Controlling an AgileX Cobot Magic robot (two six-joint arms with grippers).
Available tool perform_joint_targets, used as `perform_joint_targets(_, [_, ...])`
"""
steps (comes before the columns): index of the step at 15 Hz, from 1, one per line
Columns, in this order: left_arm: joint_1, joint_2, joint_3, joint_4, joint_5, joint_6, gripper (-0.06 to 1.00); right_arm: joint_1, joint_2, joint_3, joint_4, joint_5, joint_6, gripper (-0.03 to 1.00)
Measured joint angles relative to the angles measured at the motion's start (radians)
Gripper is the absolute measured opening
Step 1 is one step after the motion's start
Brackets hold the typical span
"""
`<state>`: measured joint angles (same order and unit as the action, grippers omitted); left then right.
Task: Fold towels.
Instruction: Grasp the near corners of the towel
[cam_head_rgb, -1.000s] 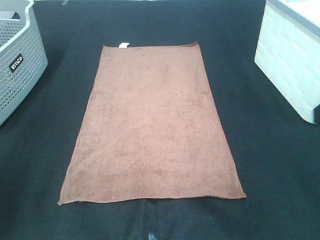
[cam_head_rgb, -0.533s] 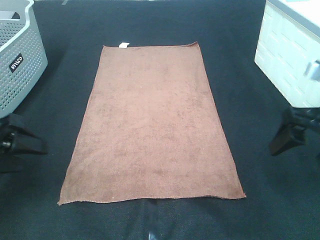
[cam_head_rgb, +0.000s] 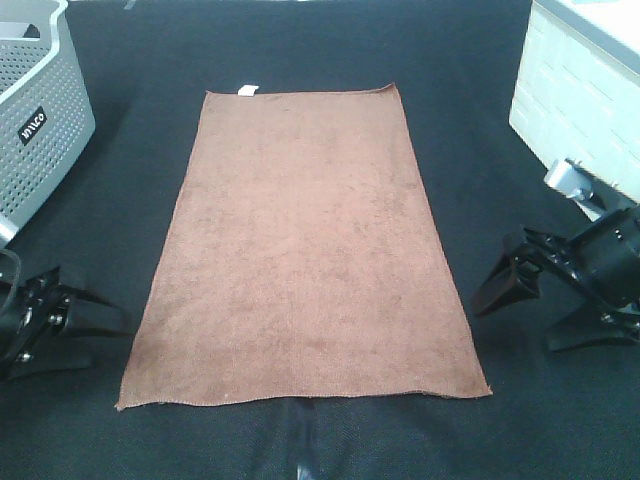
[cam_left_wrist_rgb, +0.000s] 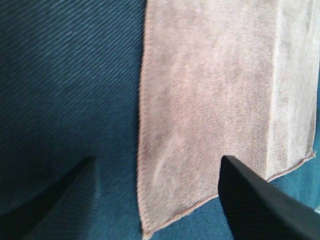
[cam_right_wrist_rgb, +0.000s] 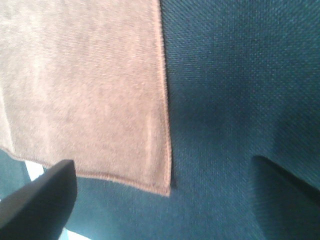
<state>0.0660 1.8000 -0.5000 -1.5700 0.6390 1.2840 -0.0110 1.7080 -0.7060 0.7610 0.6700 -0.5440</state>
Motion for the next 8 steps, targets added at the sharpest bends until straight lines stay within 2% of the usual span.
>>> perform_joint_targets(2, [-0.028,0.0,0.0,-0.014,-0.009,0.019,0.64,0.0,0.017,0.0,0.011,-0.013,-0.014,0.86])
perform_joint_targets(6, [-0.142,0.002,-0.044,-0.034,-0.14,0.006,0.64,0.0,0.088,-0.001,0.108,-0.045,-0.105,0.85])
perform_joint_targets(8, [-0.147,0.026,-0.052,-0.04,-0.151,-0.014,0.64,0.0,0.114,-0.002,0.136,-0.05,-0.124,0.85])
